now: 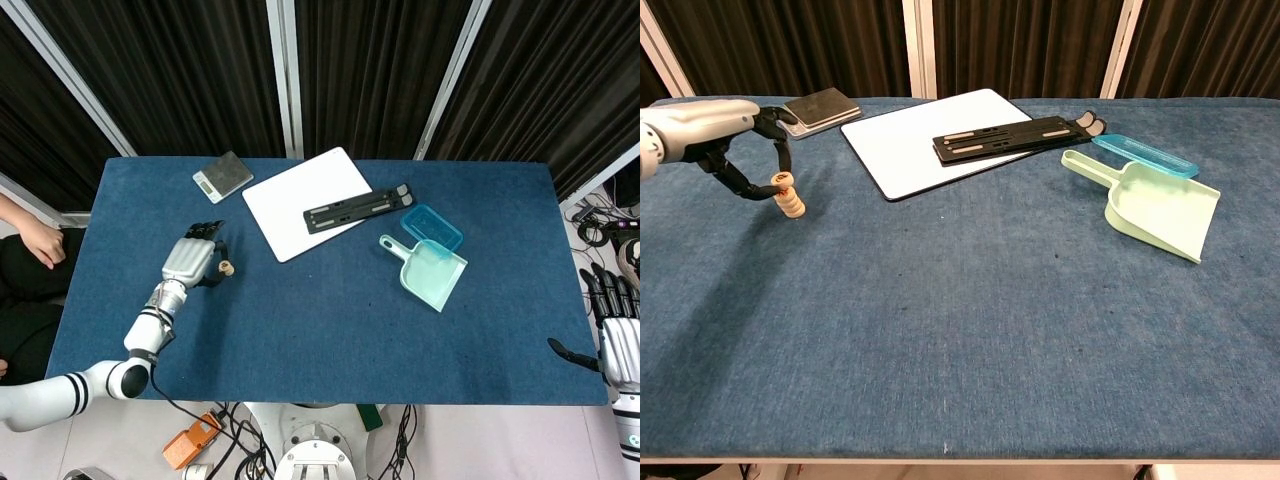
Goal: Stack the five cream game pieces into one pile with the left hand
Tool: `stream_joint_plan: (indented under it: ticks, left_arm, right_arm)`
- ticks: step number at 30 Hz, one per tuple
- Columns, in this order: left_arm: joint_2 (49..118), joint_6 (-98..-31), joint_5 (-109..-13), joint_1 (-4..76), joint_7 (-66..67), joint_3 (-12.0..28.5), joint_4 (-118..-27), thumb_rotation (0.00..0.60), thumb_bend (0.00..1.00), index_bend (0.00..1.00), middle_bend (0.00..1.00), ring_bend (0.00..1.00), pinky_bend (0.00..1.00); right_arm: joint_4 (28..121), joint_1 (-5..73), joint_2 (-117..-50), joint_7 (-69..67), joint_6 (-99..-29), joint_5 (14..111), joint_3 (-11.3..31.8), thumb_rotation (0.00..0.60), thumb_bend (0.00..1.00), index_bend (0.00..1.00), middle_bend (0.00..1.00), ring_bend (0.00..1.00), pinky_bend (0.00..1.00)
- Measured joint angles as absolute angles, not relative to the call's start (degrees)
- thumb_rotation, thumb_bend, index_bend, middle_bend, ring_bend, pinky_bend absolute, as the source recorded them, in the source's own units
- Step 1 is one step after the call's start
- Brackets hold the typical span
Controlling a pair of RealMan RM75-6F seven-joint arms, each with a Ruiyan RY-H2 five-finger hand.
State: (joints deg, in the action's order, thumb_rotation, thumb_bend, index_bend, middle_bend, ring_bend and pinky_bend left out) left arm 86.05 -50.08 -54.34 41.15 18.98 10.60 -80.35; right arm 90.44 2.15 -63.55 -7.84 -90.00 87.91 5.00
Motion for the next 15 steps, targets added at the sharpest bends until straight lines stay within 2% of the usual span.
stream_joint_plan:
  ticks: [15]
  left_arm:
    - [86.2, -50.5, -52.5, 42.0, 20.1, 10.0, -79.9, 0.600, 0.32, 0.49, 0.00, 0.00, 0.00]
  right_arm:
    - [90.6, 1.9, -63.4, -8.0, -90.3, 87.8, 5.0, 0.600, 0.16, 0.00, 0.00, 0.00, 0.00]
